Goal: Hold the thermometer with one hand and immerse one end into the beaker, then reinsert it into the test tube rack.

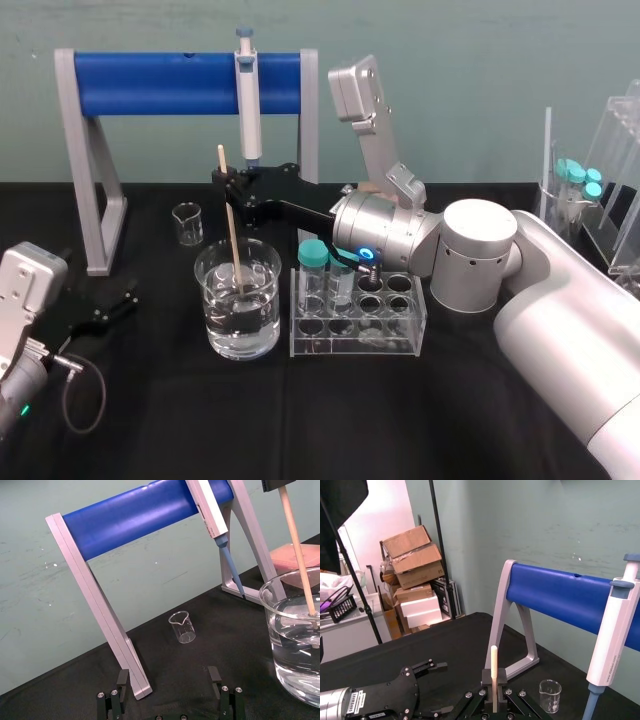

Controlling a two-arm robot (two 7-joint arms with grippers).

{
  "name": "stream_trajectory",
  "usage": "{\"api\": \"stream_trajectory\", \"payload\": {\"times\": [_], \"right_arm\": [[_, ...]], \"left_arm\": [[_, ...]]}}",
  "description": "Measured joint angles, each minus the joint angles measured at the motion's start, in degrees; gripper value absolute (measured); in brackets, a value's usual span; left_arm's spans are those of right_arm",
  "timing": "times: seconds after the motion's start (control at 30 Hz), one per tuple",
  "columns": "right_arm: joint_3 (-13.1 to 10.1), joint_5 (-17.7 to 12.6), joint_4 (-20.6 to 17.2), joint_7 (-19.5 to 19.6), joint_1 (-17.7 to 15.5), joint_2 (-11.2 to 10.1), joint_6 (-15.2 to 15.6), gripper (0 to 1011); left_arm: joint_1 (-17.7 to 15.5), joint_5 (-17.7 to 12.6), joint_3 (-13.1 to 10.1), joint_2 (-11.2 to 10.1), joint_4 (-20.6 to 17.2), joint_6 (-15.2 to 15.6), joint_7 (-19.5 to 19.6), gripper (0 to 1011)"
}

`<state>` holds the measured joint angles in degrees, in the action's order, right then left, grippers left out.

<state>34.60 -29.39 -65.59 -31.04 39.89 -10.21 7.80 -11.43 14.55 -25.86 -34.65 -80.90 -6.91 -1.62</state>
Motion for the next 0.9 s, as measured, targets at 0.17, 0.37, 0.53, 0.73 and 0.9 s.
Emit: {"api": "stream_trajectory", "payload": {"times": [0.17, 0.37, 0.53, 0.73, 0.9], "right_arm": [[0.03, 0.17, 0.03, 0.02, -0.13, 0.02, 0.0, 55], [0.05, 0.39, 0.23, 0.01, -0.2, 0.07, 0.05, 55], [0.01, 0.51, 0.47, 0.02, -0.23, 0.18, 0.14, 55], [0.01, 0.51, 0.47, 0.02, -0.25, 0.17, 0.18, 55], [0.02, 0.5, 0.42, 0.03, -0.24, 0.15, 0.22, 55]], "left_arm": [[0.0, 0.0, 0.0, 0.0, 0.0, 0.0, 0.0, 1004], [0.0, 0.0, 0.0, 0.0, 0.0, 0.0, 0.0, 1004], [0.0, 0.0, 0.0, 0.0, 0.0, 0.0, 0.0, 1004], [0.0, 0.0, 0.0, 0.0, 0.0, 0.0, 0.0, 1004], [0.0, 0.0, 0.0, 0.0, 0.0, 0.0, 0.0, 1004]]}}
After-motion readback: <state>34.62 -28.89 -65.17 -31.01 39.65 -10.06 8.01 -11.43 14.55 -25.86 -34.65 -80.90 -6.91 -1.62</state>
